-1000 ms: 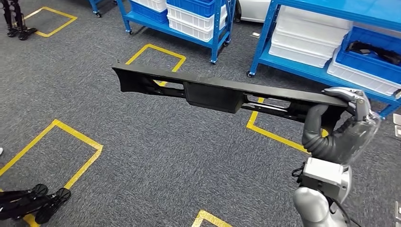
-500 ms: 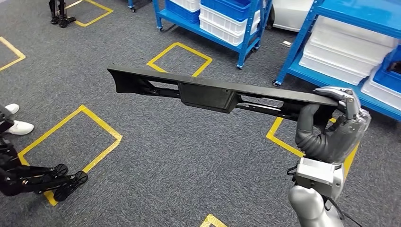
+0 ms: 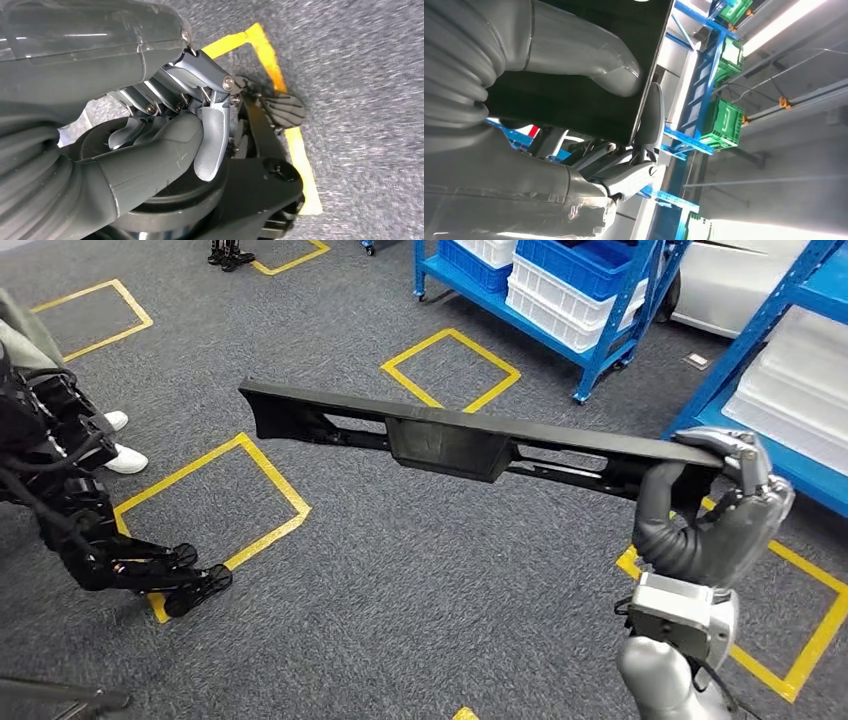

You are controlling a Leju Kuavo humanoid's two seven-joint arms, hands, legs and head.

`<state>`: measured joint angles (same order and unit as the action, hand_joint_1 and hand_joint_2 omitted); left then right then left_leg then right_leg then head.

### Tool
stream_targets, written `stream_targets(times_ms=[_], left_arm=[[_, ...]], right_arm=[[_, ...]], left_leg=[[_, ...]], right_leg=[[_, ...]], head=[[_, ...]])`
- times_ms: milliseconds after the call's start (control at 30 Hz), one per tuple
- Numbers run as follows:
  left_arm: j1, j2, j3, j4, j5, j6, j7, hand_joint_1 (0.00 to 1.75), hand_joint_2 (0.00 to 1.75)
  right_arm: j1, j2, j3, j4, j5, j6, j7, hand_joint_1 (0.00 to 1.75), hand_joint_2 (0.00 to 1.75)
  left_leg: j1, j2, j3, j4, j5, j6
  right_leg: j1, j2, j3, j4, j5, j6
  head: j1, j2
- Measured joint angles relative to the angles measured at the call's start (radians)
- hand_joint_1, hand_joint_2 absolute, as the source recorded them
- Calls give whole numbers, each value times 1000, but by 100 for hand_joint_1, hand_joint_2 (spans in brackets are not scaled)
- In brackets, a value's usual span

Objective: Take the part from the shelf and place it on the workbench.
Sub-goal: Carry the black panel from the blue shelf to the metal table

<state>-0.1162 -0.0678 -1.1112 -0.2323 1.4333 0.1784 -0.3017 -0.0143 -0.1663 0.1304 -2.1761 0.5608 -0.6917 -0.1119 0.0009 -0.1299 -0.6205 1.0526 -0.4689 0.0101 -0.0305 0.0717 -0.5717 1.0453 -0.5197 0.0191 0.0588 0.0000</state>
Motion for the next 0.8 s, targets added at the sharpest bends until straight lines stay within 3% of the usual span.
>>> stream_targets(times_ms=[33,100,167,233,267,300,333,400,467,533,600,667,733,767,800], left_arm=[[1,0,0,0,0,1,-1,175,175],[2,0,0,0,1,2,-1,175,175],[0,0,0,0,1,2,1,175,175],[0,0,0,0,2,3,3,175,175],[1,1,0,0,2,3,4,175,175],[2,1,0,0,2,3,4,175,175],[3,1,0,0,2,3,5,175,175],[3,1,0,0,2,4,5,175,175],[1,1,0,0,2,4,5,175,175],[3,1,0,0,2,4,5,175,175],[5,0,0,0,2,3,5,175,175],[3,-1,0,0,1,3,4,175,175],[1,-3,0,0,1,2,5,175,175],[1,-4,0,0,1,2,5,175,175],[1,-4,0,0,1,2,5,175,175]], right_arm=[[-1,0,0,0,1,0,3,175,175],[-4,0,1,0,0,0,6,175,175],[-4,0,2,0,-1,0,4,175,175],[-3,0,2,1,-2,0,1,175,175],[-3,0,3,1,-2,0,0,175,175],[-3,0,3,1,-3,0,0,175,175],[-3,0,3,1,-4,0,-1,175,175],[-4,0,4,2,-5,0,-3,175,175],[-4,0,4,2,-6,0,-5,175,175],[-5,1,4,3,-8,0,-5,175,175],[-6,1,5,5,-11,0,-5,175,175],[-6,0,6,6,-13,0,-6,175,175],[-3,-1,8,9,-14,0,-7,175,175],[-2,-1,10,10,-15,0,-7,175,175],[-1,-1,11,12,-15,0,-7,175,175]], left_leg=[[2,-4,-1,1,0,-6],[-1,35,-15,38,-22,-17],[-1,95,-64,144,-74,-29],[3,114,-118,252,-111,-35],[4,117,-126,266,-107,-35],[4,120,-115,240,-84,-32],[2,129,-85,181,-49,-26],[-9,169,-22,52,1,-9],[-21,191,-1,2,6,3],[-21,173,1,-9,7,11],[-13,154,12,-28,14,21],[-9,135,20,-39,18,29],[-10,112,20,-39,17,32],[-10,99,21,-37,16,33],[-9,85,22,-35,15,32]], right_leg=[[0,-13,2,-1,2,-6],[-2,-39,11,-9,4,-17],[0,-68,19,-13,1,-26],[2,-97,24,-13,-5,-30],[3,-110,28,-13,-8,-30],[3,-123,32,-13,-12,-29],[4,-134,39,-13,-16,-27],[7,-156,50,-14,-26,-21],[11,-174,58,-18,-32,-13],[13,-189,67,-25,-36,-3],[12,-157,67,-6,-56,6],[8,-100,21,91,-107,9],[7,-79,-48,213,-147,12],[7,-77,-68,238,-141,14],[6,-75,-71,225,-115,16]], head=[[0,0],[-10,0],[-20,0],[-22,0],[-23,0],[-23,0],[-23,0],[-24,0],[-23,0],[-22,0],[-19,0],[-13,0],[-7,0],[-5,0],[-4,0]])
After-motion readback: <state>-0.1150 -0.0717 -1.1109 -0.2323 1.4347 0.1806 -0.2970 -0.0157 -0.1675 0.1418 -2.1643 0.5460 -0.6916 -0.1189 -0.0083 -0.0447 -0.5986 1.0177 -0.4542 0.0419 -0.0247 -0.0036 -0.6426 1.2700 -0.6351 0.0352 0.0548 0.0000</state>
